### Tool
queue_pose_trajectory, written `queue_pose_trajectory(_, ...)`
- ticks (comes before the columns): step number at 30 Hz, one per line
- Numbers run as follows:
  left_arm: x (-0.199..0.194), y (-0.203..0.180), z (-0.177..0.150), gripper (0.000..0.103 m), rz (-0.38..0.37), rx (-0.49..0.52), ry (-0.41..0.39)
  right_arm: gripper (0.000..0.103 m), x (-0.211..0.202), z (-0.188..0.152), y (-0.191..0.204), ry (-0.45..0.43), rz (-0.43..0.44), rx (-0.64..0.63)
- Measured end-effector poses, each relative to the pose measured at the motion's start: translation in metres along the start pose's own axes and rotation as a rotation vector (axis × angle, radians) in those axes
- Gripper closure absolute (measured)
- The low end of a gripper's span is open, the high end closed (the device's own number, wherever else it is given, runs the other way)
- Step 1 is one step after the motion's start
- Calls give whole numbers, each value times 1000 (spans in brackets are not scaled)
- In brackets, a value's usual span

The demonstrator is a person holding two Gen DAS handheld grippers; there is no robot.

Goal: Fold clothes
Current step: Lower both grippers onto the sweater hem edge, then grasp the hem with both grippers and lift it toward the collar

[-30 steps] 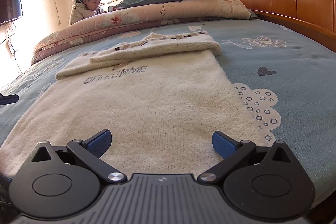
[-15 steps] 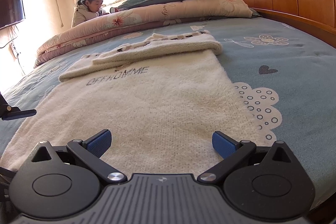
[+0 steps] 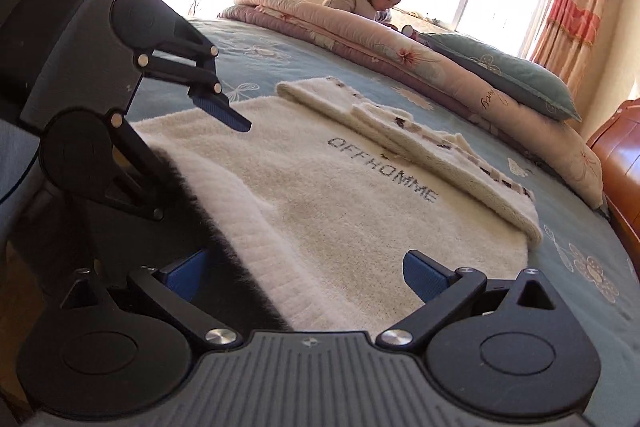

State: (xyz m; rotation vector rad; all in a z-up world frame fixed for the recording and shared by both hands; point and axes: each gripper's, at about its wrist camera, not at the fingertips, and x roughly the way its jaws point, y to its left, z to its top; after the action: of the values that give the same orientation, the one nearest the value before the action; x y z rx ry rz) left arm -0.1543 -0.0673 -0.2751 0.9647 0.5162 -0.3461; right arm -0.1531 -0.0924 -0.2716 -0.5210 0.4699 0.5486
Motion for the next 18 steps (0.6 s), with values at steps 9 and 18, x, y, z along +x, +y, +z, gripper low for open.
queue_pose_trajectory(9, -2, -1, -17, 55, 7, 35, 11, 13, 19, -17, -1, 178, -245, -229)
queue_pose_trajectory(18, -2, -6, -41, 57, -4, 160, 91, 52, 11, -39, -29, 295, -216, -336)
